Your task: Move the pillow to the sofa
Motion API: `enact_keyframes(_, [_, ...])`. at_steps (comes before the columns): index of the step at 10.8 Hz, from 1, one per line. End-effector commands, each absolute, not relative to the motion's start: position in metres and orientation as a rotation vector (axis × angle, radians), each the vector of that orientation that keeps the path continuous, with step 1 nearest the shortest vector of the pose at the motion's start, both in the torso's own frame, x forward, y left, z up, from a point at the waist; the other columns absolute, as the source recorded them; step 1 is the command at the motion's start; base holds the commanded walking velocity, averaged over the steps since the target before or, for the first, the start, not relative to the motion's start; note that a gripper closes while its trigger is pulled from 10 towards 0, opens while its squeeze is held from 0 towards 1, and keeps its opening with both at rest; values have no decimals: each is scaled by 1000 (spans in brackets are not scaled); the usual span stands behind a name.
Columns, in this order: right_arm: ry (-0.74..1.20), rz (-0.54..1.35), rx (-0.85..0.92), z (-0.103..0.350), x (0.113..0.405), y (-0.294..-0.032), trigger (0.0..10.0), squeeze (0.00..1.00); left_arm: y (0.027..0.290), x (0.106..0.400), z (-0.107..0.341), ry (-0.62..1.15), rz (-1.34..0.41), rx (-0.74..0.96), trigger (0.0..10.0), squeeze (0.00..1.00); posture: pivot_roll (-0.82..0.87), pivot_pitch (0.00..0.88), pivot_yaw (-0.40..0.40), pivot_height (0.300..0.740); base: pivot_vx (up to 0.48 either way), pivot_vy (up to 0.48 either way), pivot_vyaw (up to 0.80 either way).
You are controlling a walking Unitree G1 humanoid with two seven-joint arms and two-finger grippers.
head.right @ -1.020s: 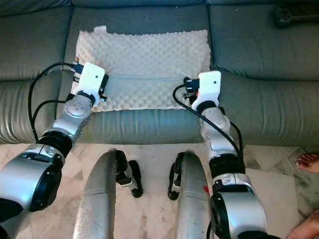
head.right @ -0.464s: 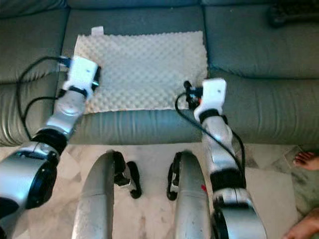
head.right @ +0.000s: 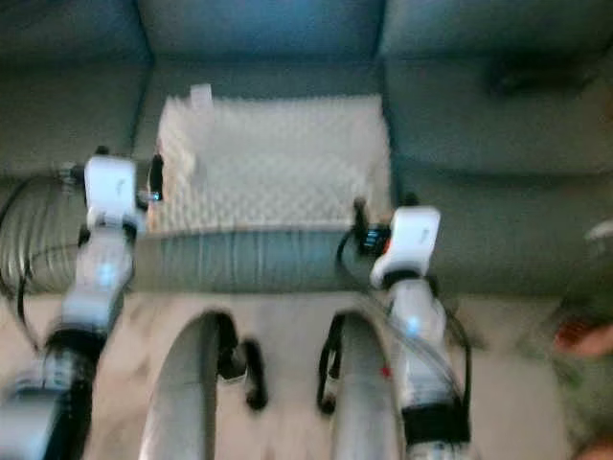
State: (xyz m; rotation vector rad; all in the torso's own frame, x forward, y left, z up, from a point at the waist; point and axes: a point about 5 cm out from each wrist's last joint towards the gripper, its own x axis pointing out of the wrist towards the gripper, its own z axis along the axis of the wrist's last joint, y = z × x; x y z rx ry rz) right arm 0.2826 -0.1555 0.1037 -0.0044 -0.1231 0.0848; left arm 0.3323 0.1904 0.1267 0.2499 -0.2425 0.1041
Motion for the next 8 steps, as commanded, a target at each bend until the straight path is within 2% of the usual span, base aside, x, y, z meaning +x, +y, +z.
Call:
enact_keyframes(1, [-90,101,-10,98,275,-153,10000,1000,187,319,117,-243,85,244,10000,1000,-69,98,-20,632,0,0,0])
enact_keyframes(2, [-79,130,-11,95,272,-151,10000,1000,181,305,101,-204,58,229,10000,1000,-55,83,-35,632,0,0,0])
enact_keyframes(3, [-75,152,-9,95,271,-152,10000,808,173,289,87,-151,41,222,10000,1000,-43,74,-47,632,0,0,0])
enact_keyframes(4, [-82,154,-12,97,273,-153,10000,0,167,284,81,-132,13,229,10000,1000,-40,67,-53,632,0,0,0])
enact_keyframes(5, [-75,148,-10,99,276,-153,10000,0,155,275,81,-118,-40,221,10000,0,-26,58,-73,647,0,0,0])
enact_keyframes(8, [-86,202,-21,103,281,-141,10000,0,151,285,88,-121,-62,202,10000,0,-25,66,-65,697,0,0,0])
